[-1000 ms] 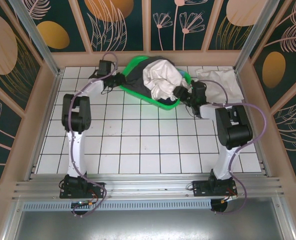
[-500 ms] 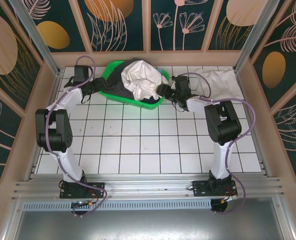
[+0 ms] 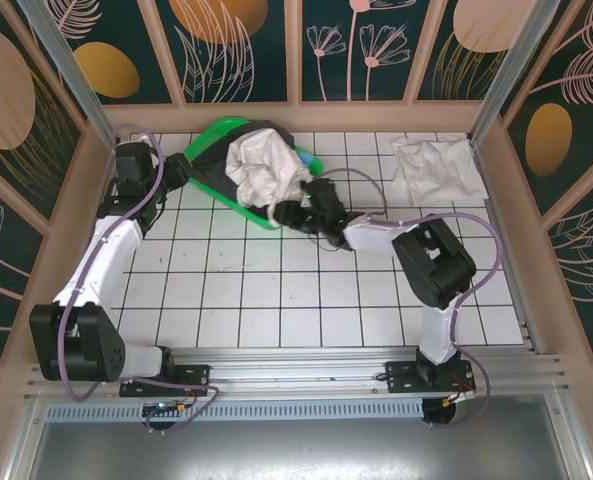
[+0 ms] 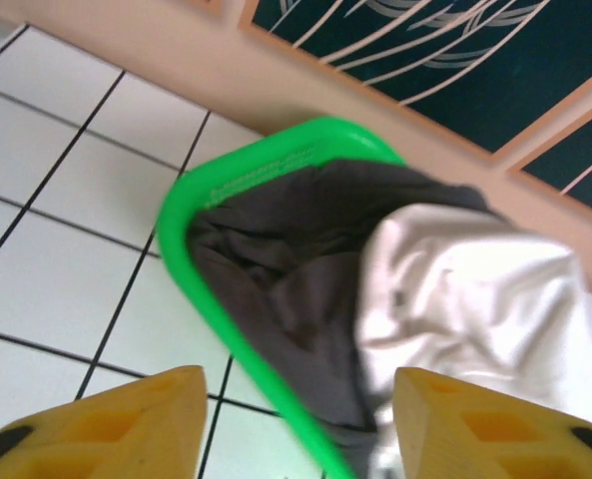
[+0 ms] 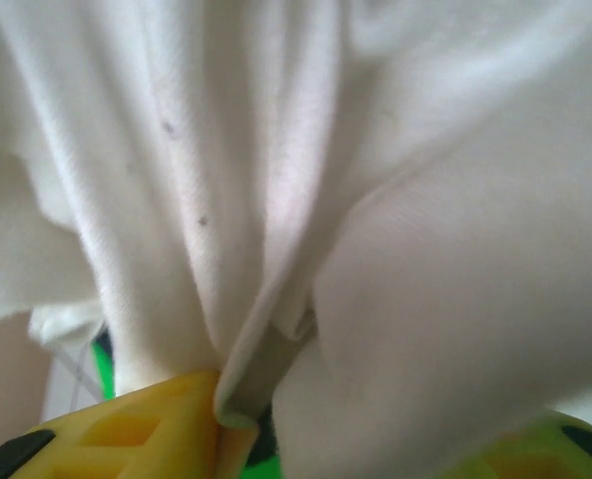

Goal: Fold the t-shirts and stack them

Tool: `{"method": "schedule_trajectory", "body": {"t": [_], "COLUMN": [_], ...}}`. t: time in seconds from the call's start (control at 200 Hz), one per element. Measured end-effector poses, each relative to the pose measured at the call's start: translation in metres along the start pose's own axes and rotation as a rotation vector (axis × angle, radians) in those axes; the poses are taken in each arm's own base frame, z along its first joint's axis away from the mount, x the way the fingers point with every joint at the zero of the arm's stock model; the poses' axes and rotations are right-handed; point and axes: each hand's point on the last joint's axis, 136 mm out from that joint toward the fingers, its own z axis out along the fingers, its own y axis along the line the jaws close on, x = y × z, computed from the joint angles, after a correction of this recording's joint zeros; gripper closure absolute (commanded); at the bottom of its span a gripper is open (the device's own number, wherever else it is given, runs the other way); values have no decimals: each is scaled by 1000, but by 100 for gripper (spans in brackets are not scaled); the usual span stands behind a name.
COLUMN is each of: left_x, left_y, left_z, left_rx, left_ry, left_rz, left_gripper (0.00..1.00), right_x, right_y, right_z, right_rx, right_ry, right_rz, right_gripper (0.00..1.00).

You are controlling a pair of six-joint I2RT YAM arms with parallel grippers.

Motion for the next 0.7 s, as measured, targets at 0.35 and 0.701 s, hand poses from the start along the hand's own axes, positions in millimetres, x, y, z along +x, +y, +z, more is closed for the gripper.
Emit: {"method": "schedule_trajectory", "body": {"t": [0.35, 0.701], "left_x": [37, 148], "left_y": [-46, -226], "left_z": [18, 84], "left_rx": [117, 229], "left_ry": [107, 313], "left_rz": [12, 254], "left_gripper": [42, 37], "right_x": [37, -88], "right_y": [75, -72], "right_z": [-14, -221], "right_rx": [-189, 159], "right_ry": [97, -430], "right_rz": [-65, 21], "right_gripper": [27, 23]}}
